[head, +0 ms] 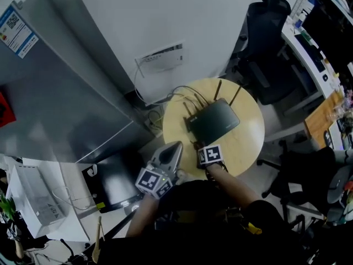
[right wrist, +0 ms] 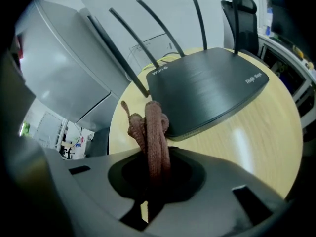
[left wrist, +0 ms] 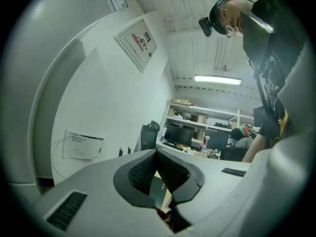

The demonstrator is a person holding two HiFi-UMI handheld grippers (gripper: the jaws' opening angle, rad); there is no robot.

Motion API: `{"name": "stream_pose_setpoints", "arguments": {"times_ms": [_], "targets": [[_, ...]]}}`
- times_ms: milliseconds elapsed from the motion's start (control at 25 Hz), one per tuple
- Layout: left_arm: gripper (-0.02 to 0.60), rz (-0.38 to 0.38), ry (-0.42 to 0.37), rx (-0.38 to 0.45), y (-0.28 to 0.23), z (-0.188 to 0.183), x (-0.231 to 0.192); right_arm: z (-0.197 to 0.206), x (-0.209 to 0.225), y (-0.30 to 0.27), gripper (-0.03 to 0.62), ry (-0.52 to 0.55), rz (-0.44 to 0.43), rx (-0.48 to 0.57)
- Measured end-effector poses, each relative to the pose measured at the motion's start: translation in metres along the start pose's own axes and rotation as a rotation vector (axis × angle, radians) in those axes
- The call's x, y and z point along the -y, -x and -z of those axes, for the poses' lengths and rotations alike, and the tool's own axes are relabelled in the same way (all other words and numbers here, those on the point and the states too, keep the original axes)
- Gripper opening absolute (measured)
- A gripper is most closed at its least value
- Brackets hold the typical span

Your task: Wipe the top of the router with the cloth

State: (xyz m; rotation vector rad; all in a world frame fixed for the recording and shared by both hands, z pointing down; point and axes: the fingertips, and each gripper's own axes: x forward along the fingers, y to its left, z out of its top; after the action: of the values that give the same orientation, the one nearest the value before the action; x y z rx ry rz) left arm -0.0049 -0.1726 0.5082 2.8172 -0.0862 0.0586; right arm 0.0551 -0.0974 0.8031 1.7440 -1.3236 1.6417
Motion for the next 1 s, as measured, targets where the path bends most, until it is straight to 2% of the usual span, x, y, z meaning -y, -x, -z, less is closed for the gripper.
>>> {"name": "stream_pose_setpoints", "arguments": {"times_ms": [160,360,520,680,880,1000], "targets": [[-0.009,-0.063,-0.004,0.027,-0.003,-0.001,0.013,0.005,0.013,0.007,0.061,0.136,-0.002,-0.038],[-0.009,-0.136,-0.01,0.044,-0.007,-0.002,0.028,0.004,0.041,0.015,0.061,0.345,0.045,-0.075],[-0.009,-0.186,-0.026,0.069,-0.008,-0.003,0.032,-0.025,0.039,0.022,0.061,0.484,0.012,0.033],[-0.009,-0.226,-0.023,0.082,-0.009,-0.005,0.036,-0.03,0.054,0.024,0.061,0.52,0.006,0.028],[-0.009,-0.238,-0.03,0.084,-0.018,-0.01,0.039,-0.023,0.083,0.03,0.061,0.464,0.044,-0.062],[-0.009,-0.231,-0.04,0.092,-0.023,-0.013,0.039,-0.036,0.095,0.032,0.061,0.444,0.055,-0.007]]}}
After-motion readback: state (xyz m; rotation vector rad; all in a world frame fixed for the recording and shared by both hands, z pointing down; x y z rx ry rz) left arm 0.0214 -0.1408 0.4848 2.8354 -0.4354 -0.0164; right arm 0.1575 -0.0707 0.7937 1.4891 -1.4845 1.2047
